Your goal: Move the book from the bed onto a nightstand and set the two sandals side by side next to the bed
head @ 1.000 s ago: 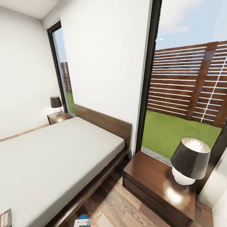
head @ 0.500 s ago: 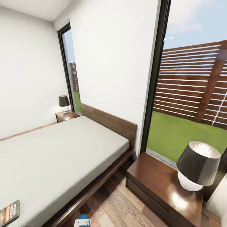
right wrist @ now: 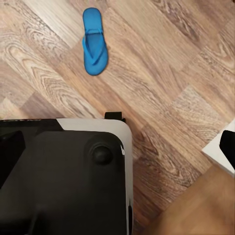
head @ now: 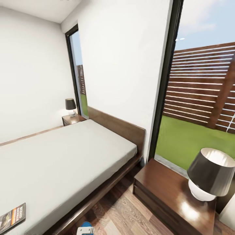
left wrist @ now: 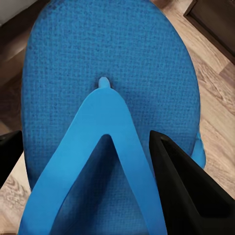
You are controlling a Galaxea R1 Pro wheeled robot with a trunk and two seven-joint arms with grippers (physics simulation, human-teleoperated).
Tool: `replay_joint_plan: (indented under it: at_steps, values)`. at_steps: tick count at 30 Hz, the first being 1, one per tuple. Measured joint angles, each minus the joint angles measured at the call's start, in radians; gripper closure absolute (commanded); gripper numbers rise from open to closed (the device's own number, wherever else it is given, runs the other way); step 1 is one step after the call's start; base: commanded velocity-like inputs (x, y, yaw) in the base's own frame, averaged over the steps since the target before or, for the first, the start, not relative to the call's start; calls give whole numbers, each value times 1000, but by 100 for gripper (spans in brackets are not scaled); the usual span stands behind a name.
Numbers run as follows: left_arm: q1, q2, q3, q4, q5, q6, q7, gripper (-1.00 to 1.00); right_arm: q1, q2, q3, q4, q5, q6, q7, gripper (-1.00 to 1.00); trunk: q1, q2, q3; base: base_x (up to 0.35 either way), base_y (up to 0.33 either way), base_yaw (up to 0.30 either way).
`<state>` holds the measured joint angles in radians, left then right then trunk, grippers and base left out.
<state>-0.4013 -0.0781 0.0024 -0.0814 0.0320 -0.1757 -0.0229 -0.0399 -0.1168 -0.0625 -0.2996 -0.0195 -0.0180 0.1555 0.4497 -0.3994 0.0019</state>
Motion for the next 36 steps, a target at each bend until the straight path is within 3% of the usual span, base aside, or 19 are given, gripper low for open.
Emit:
replay_joint_plan:
  at_steps: [36]
  values:
    - [20, 0, 0, -3, 3, 0, 0, 100, 0, 0, 0, 0, 0, 0, 0, -100, 0, 0, 0, 5, -31, 46]
